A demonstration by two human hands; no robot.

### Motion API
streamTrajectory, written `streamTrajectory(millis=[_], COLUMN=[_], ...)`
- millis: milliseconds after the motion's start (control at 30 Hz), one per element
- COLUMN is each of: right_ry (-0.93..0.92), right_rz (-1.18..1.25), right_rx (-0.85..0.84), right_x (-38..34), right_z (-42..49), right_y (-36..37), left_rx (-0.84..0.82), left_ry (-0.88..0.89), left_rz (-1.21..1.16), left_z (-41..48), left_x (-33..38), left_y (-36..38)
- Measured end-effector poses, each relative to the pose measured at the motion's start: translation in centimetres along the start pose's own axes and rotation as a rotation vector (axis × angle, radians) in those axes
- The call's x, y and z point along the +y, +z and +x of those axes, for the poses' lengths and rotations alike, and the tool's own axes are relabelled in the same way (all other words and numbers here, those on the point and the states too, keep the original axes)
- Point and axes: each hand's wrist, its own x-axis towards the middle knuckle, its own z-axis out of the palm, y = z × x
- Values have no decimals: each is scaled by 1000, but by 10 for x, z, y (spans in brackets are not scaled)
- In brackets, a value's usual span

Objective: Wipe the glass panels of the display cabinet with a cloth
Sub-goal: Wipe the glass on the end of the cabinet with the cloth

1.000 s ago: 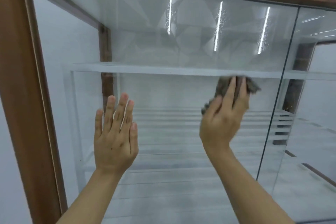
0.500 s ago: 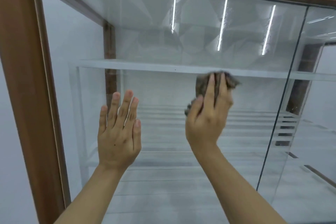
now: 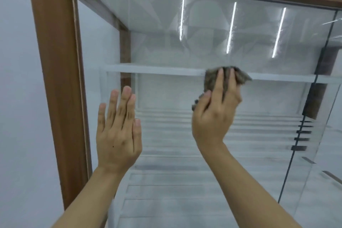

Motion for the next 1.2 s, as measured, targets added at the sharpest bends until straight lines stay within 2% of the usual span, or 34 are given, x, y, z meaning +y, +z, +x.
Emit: streamTrajectory(millis=[100, 167, 233, 300, 433, 467, 533, 633, 733, 833, 933, 1000, 1133, 1200], right_ry=[-175, -324, -374, -346, -29, 15, -77, -350, -396, -315, -71, -60, -395, -440], right_rz=[25, 0, -51, -93, -48, -18, 6, -28, -94, -105, -30, 16, -30, -79], right_rx=[-107, -240, -302, -257, 35, 59, 2, -229, -308, -182, 6, 21, -279, -358], right_x=[-39, -37, -20, -4, -20, -32, -50, -35, 13, 28, -6, -32, -20, 6], right_z=[-28, -82, -117, -110, -24, -10, -21, -106, -153, -107, -24, -12, -112, -142], right_y=[15, 9, -6, -13, 11, 19, 26, 7, -26, -25, 5, 19, -1, -23], left_rx=[-18, -41, -52, -57, -61, -64, -66, -54, -51, -46, -37, -37, -37, -36], left_ry=[25, 23, 24, 15, 14, 13, 15, 25, 17, 12, 12, 12, 28, 20], left_rz=[18, 24, 16, 7, -6, -7, -10, 6, -2, 4, 1, 0, 13, 2], left_z=[4, 3, 3, 2, 1, 1, 1, 2, 2, 1, 1, 2, 3, 2], left_x=[-17, -22, -21, -21, -20, -20, -21, -22, -20, -19, -20, -19, -21, -21], left_y=[2, 4, 4, 4, 4, 4, 4, 3, 3, 4, 4, 3, 4, 4])
